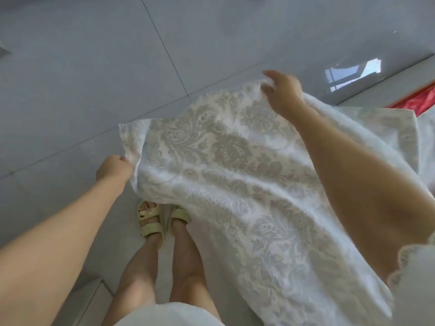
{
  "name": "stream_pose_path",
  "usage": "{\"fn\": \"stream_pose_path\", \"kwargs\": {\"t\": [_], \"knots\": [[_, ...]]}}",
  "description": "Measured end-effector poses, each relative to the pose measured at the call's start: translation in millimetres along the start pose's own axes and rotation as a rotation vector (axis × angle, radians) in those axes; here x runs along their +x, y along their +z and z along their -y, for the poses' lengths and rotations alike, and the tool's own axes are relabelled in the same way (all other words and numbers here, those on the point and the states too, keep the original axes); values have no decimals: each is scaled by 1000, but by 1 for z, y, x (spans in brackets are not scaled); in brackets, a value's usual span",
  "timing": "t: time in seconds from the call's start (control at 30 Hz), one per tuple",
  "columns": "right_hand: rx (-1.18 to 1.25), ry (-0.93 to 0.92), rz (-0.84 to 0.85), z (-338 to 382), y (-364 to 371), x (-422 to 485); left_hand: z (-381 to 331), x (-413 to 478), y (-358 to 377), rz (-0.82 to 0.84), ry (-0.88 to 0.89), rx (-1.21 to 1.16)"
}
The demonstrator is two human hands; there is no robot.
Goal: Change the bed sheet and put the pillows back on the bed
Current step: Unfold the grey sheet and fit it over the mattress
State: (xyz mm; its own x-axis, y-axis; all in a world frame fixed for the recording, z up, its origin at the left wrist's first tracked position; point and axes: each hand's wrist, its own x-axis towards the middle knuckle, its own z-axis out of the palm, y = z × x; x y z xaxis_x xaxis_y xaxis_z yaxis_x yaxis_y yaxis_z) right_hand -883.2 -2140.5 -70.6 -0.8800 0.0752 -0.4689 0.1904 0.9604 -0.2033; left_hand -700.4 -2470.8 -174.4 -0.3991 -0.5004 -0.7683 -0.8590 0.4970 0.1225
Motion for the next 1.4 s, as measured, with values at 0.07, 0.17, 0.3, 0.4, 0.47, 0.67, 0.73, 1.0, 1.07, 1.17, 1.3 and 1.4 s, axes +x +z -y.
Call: {"fn": "stream_pose_path", "kwargs": {"t": [0.07,0.17,0.3,0.4,0.47,0.67,0.73,1.0,1.07,1.17,1.3,1.4], "knots": [[80,-11,100,-10,9,-18,7,-7,5,106,-20,101],[10,89,48,-35,16,-55,3,-40,21,293,62,85],[-211,220,177,-79,22,-131,-30,-114,55,677,-71,-74],[-313,241,297,-112,30,-185,-47,-154,90,778,-66,-108],[-383,222,306,-128,38,-211,-51,-166,110,695,1,-118],[-556,150,265,-139,65,-234,-48,-160,131,542,192,18],[-529,155,209,-136,69,-233,-47,-158,132,507,283,95],[-483,277,-195,-106,51,-246,-52,-170,103,207,610,289],[-408,192,-325,-100,55,-245,-43,-167,86,95,655,263],[-378,224,-285,-69,55,-244,-29,-151,67,42,619,243],[-249,342,-3,-63,69,-234,-34,-127,67,198,574,382],[-192,392,-14,-60,57,-236,-57,-126,58,273,662,510]]}}
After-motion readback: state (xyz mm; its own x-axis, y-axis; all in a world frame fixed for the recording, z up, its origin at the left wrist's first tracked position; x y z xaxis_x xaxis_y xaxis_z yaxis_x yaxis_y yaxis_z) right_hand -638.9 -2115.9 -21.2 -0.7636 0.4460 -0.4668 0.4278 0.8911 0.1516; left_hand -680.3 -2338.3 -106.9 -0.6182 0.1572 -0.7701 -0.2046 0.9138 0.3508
